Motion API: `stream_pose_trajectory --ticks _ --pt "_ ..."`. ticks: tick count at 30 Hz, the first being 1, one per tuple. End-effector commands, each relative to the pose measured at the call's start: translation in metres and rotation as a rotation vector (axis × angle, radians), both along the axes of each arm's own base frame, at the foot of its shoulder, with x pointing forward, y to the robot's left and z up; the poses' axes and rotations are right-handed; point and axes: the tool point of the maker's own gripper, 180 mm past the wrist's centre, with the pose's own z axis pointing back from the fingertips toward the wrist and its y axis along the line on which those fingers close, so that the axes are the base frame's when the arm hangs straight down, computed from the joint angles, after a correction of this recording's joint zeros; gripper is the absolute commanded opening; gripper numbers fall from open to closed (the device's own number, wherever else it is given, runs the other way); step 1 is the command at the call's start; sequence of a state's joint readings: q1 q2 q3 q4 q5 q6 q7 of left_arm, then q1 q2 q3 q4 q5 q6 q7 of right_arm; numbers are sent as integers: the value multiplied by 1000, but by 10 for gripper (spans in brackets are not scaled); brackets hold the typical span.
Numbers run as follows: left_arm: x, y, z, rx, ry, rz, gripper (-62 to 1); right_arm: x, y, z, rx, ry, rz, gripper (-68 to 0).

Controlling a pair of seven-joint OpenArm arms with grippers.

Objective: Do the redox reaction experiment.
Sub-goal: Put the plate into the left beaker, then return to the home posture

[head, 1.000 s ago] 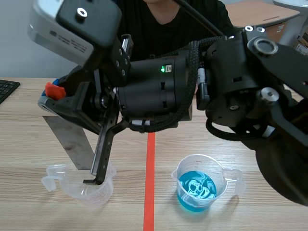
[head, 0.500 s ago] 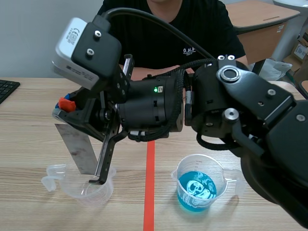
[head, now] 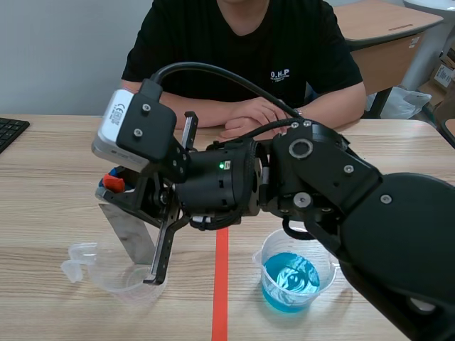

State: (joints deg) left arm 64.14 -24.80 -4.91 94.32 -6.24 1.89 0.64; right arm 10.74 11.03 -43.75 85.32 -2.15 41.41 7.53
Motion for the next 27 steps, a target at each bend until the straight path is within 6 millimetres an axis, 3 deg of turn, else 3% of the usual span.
stream_pose_trajectory --ticks 1,8,21,27 --pt "1 -5 3 -14 -10 -4 -565 0 5 12 45 -8 17 -654" --pt "1 -5 3 -14 -10 -4 -565 -1 6 10 42 0 23 -477" --pt "1 -5 3 -14 -10 -4 -565 -14 13 18 96 21 68 -3" --pt "1 -5 3 -14 -10 -4 -565 -30 19 23 144 77 107 4"
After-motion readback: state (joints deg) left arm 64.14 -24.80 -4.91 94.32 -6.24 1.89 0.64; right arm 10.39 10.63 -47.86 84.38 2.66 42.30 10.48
